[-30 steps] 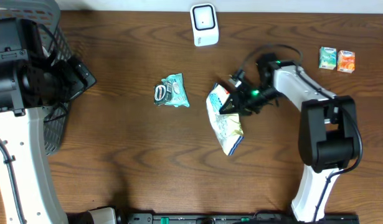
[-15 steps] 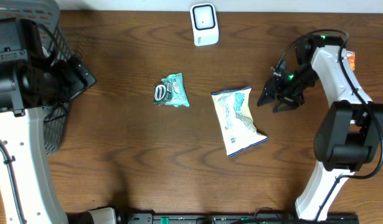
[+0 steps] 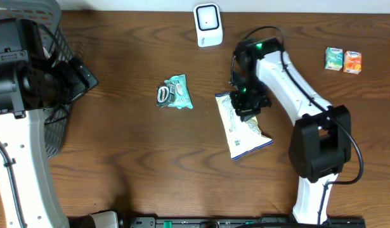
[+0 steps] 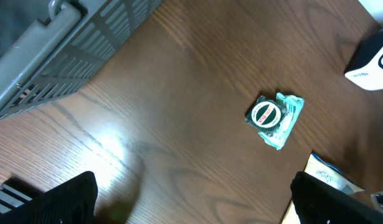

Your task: Scan the item barcode

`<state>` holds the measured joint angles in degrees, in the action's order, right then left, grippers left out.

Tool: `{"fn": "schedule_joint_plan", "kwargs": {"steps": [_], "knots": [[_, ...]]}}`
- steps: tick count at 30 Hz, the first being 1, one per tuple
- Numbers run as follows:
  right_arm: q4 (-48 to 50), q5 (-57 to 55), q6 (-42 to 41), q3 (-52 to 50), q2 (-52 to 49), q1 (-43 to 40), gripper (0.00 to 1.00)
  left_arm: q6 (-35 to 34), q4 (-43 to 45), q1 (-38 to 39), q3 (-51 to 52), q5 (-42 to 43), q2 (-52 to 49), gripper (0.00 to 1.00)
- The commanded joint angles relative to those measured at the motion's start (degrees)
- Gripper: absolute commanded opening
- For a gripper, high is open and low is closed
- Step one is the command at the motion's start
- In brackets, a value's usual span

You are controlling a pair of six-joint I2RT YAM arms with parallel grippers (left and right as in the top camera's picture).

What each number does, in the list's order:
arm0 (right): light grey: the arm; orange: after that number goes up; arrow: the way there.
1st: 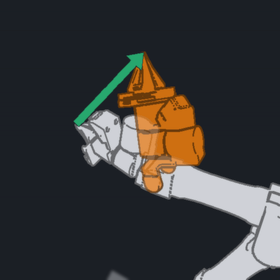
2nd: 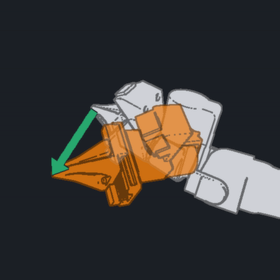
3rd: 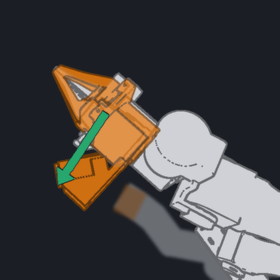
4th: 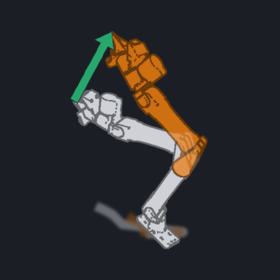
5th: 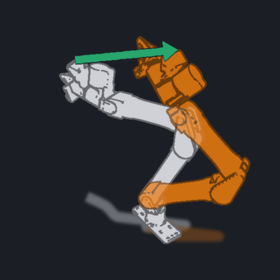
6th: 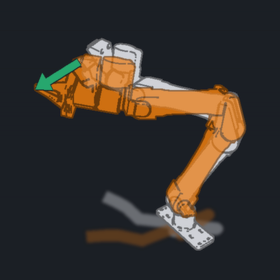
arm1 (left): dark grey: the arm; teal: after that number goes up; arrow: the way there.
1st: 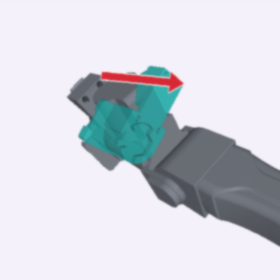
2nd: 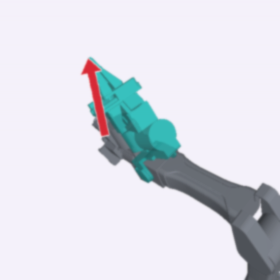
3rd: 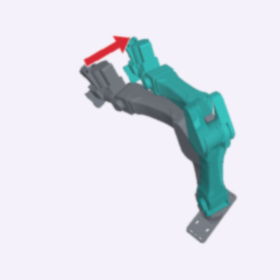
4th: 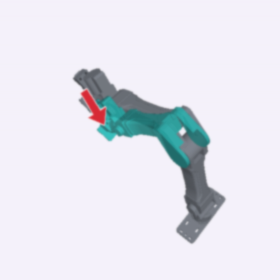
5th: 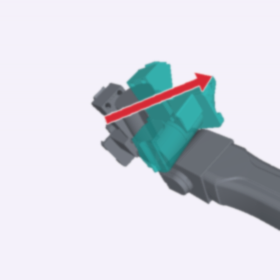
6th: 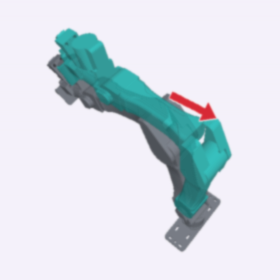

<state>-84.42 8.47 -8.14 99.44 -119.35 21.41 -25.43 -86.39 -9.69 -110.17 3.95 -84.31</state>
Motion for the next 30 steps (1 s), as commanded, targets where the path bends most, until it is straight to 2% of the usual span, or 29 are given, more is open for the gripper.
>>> {"fn": "schedule_joint_plan", "kwargs": {"steps": [1,4,5,7,13,14,16,17,18,19,22,24,27,30], "knots": [[2.95,-8.98,-9.49,-6.36,1.27,3.06,0.02,0.52,-0.11,-0.26,-0.31,-0.39,0.09,0.98],[9.18,-8.11,-9.84,-13.27,1.27,4.37,0.05,0.52,-0.11,-0.26,-0.31,-0.39,0.09,0.98],[12.24,-8.11,-11.3,-16.68,1.25,4.57,0.01,0.52,-0.11,-0.26,-0.31,-0.39,0.09,0.98],[12.61,-8.13,-13.05,-17.9,1.27,4.35,0.01,0.52,-0.11,-0.26,-0.31,-0.39,0.09,0.98],[5.84,-8.61,-12.92,-8.13,1.44,3.37,0.03,0.52,-0.11,-0.26,-0.31,-0.39,0.09,0.98],[5.07,-9.03,-12.39,-4.87,1.44,3.15,0.05,0.52,-0.11,-0.26,-0.31,-0.39,0.09,0.98],[6.36,-9.64,-12.39,-1.11,1.44,2.95,0.18,0.52,-0.11,-0.26,-0.31,-0.39,0.09,0.98],[7.21,-9.62,-12.41,-0.98,1.44,2.95,0.19,0.52,-0.11,-0.26,-0.31,-0.39,0.09,0.98],[8.37,-9.62,-12.41,-1.01,1.44,2.95,0.28,0.52,-0.11,-0.26,-0.31,-0.39,0.09,0.98],[9.09,-9.6,-12.41,-1.29,1.27,3.02,0.29,0.52,-0.11,-0.26,-0.31,-0.39,0.09,0.98],[10.78,-9.66,-12.41,-3.39,1.16,3.13,0.32,0.52,-0.11,-0.26,-0.31,-0.39,0.09,0.98],[14.43,-10.62,-12.46,-6.27,1.14,3.13,0.27,0.52,-0.11,-0.26,-0.31,-0.39,0.09,0.98],[23.28,-16.5,-16.83,-13.55,1.11,2.8,0.25,0.52,-0.11,-0.26,-0.31,-0.39,0.09,0.98],[29.81,-19.8,-17.09,-17.31,1.11,1.22,0.25,0.52,-0.11,-0.26,-0.31,-0.39,0.09,0.98]]}}
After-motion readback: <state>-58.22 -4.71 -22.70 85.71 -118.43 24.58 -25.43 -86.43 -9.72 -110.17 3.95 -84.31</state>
